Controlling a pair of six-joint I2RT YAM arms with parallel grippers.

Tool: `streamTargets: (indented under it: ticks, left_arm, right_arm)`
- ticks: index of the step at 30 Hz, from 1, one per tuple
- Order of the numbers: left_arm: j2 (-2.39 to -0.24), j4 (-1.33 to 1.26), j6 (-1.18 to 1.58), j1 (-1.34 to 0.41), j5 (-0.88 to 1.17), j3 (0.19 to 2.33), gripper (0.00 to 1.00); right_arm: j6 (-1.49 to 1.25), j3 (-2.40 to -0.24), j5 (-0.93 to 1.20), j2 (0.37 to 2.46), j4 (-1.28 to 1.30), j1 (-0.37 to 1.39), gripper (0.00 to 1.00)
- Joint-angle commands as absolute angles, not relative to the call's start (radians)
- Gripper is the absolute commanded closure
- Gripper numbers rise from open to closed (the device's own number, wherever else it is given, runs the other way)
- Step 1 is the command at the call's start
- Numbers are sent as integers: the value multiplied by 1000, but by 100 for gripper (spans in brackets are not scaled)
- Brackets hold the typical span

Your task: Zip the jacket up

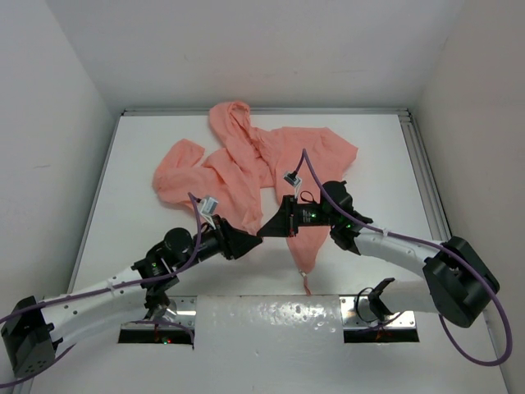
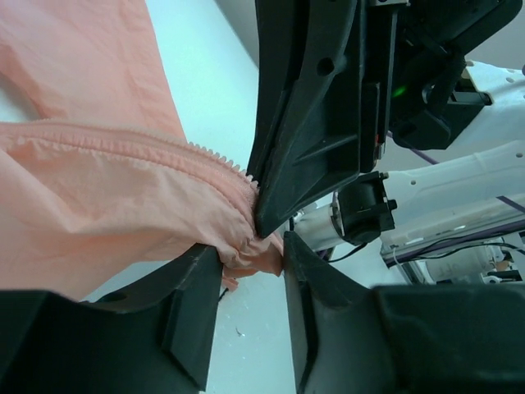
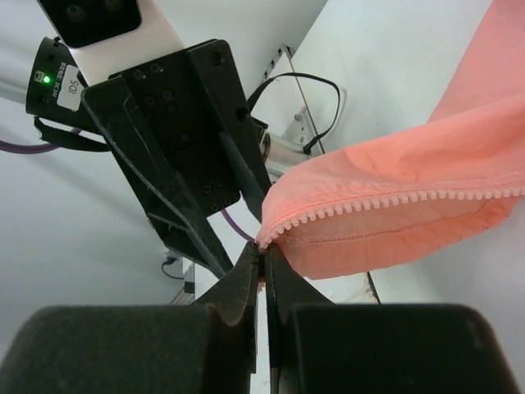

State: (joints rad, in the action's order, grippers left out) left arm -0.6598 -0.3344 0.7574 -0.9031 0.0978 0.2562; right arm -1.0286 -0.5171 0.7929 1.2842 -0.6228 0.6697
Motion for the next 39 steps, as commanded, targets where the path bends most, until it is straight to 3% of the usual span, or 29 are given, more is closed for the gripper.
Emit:
streamTargets:
  ticks: [1, 13, 16, 17, 24, 25, 26, 27, 28, 30, 33, 34, 35, 36, 37, 39]
  left_arm:
    - [-667, -420, 747, -897, 104, 275, 68]
    - [-661, -422, 747, -897, 83, 270, 83]
    - [-661, -423, 747, -897, 68, 270, 93]
    - [-661, -426, 747, -897, 60, 270, 100]
    - [-623, -449, 788, -897, -76, 233, 100]
    - [-612, -452, 804, -897, -156, 210, 100]
    - [-597, -456, 822, -897, -197, 198, 100]
    - [-595, -456, 822, -897, -240, 198, 100]
    - [-595, -453, 825, -897, -317, 193, 100]
    - [-612, -521, 736, -897, -354, 181, 100]
    - [-647, -612, 645, -897, -348, 189, 100]
    - [-650, -633, 620, -897, -333, 189, 100]
    - [-652, -646, 591, -897, -324, 189, 100]
    - [-646, -673, 581, -897, -315, 180, 100]
    - [-644, -693, 568, -897, -277, 176, 100]
    - [-635, -704, 522, -897, -247, 189, 100]
  right_arm:
    - [-1022, -523, 807, 1272, -673, 669, 100]
    - [-1012, -529, 805, 1273, -646, 669, 100]
    - [-1008, -528, 802, 1272, -638, 669, 100]
    - [-1008, -529, 799, 1272, -637, 667, 100]
    - [-962, -575, 743, 1259, -536, 667, 100]
    - [-938, -586, 726, 1252, -494, 667, 92]
    - [-908, -594, 689, 1234, -471, 667, 73]
    - [-894, -594, 669, 1221, -447, 667, 72]
    - [-882, -592, 649, 1207, -410, 667, 56]
    - [-832, -581, 582, 1158, -329, 667, 41]
    - [-755, -566, 493, 1082, -227, 669, 37]
    - [-744, -552, 427, 1062, -168, 670, 39]
    - [-733, -539, 396, 1040, -146, 669, 50]
    - [-717, -525, 367, 996, -123, 669, 67]
    - [-710, -496, 310, 976, -80, 670, 96]
    - [-681, -466, 267, 919, -39, 669, 100]
